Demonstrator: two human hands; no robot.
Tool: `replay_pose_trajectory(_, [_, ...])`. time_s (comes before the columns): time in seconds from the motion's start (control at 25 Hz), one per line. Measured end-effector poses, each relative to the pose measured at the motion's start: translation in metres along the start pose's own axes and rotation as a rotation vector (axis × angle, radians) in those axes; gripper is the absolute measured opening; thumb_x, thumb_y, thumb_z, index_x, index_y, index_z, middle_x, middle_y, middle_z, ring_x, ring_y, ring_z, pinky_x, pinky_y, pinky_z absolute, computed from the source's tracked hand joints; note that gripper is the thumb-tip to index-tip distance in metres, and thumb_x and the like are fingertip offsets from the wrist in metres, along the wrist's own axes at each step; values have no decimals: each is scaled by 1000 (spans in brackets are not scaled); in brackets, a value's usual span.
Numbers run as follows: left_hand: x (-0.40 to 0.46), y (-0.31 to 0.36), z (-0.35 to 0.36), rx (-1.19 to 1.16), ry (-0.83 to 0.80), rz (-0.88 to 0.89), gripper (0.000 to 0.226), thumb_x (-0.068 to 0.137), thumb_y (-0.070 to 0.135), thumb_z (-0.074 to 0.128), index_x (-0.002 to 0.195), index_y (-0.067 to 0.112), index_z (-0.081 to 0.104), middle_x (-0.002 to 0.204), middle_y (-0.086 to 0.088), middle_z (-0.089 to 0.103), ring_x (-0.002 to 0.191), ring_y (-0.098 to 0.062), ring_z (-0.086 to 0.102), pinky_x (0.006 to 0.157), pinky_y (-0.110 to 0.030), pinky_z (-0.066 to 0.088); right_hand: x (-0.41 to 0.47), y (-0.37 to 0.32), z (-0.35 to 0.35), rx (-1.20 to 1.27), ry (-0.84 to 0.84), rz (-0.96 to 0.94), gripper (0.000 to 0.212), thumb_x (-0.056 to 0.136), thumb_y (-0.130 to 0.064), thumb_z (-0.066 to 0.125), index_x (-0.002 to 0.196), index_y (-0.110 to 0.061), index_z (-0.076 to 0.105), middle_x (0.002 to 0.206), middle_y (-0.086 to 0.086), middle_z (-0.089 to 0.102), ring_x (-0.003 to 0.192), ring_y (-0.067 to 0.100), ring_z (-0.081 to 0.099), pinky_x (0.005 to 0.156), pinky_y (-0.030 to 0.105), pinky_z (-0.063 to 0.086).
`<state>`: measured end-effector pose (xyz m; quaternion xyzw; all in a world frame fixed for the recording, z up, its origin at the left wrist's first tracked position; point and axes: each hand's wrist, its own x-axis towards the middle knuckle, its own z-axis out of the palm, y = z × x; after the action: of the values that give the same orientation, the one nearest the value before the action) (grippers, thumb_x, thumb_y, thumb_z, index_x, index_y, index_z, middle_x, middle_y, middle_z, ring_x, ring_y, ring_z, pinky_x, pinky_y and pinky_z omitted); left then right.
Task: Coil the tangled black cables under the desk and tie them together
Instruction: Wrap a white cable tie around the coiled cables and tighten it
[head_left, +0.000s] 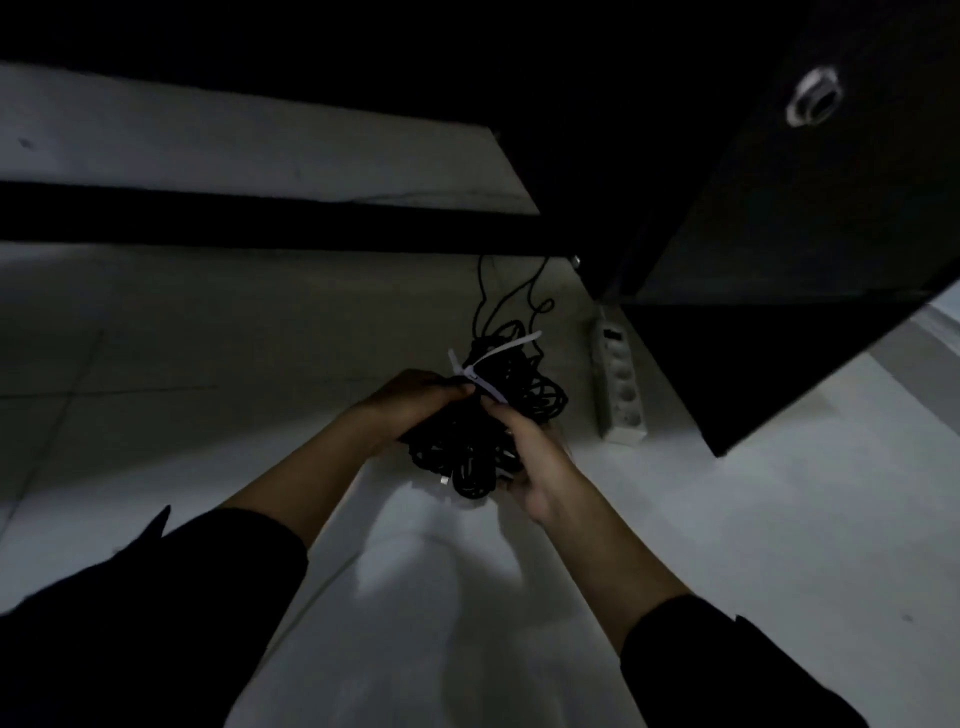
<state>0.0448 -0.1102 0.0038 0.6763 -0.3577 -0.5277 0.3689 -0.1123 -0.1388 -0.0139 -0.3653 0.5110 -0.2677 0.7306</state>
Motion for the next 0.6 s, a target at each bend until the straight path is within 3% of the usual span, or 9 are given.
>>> replay_pose_trajectory(0.16, [-4,25,-46,-76,84,38,32,89,39,63,96,9,72,93,-11,72,82,-23,68,78,-30,52,19,-16,48,50,-34,-69,34,85,-30,69,114,-11,68,105,14,73,93,27,71,67,31,59])
replay_pose_trajectory(0.24, [-7,34,-71,-143,142,50,27,89,37,63,89,10,71,93,-13,71,78,-22,67,78,-30,51,30,-27,75,84,-46,-83,36,85,-29,69,114,-9,68,108,16,71,100,31,69,82,39,58])
replay_pose_trajectory(0.36, [-5,47,-100,-264,230,54,32,90,38,61,98,8,69,103,-14,69,82,-24,65,79,-27,49,51,-40,109,133,-113,-100,38,85,-27,68,118,-8,67,116,17,68,108,32,65,96,45,51])
replay_pose_trajectory(0.44, [-8,55,-112,-307,271,55,32,92,39,58,100,9,65,101,-10,64,76,-20,60,70,-26,46,67,-46,129,165,-99,-125,43,80,-27,73,118,-7,67,116,17,68,108,33,65,96,46,51])
replay_pose_trajectory(0.52, [-6,60,-124,-325,347,85,32,93,42,57,104,13,63,104,-8,62,71,-15,56,65,-25,43,78,-55,149,187,-69,-111,61,64,-33,83,117,-7,67,113,17,69,104,33,67,88,46,55])
replay_pose_trajectory(0.6, [1,63,-134,-408,392,114,42,91,49,56,116,16,60,110,-8,60,82,-19,58,73,-29,45,90,-67,168,204,-56,-98,59,67,-35,81,117,-9,65,112,15,69,101,32,67,75,39,59])
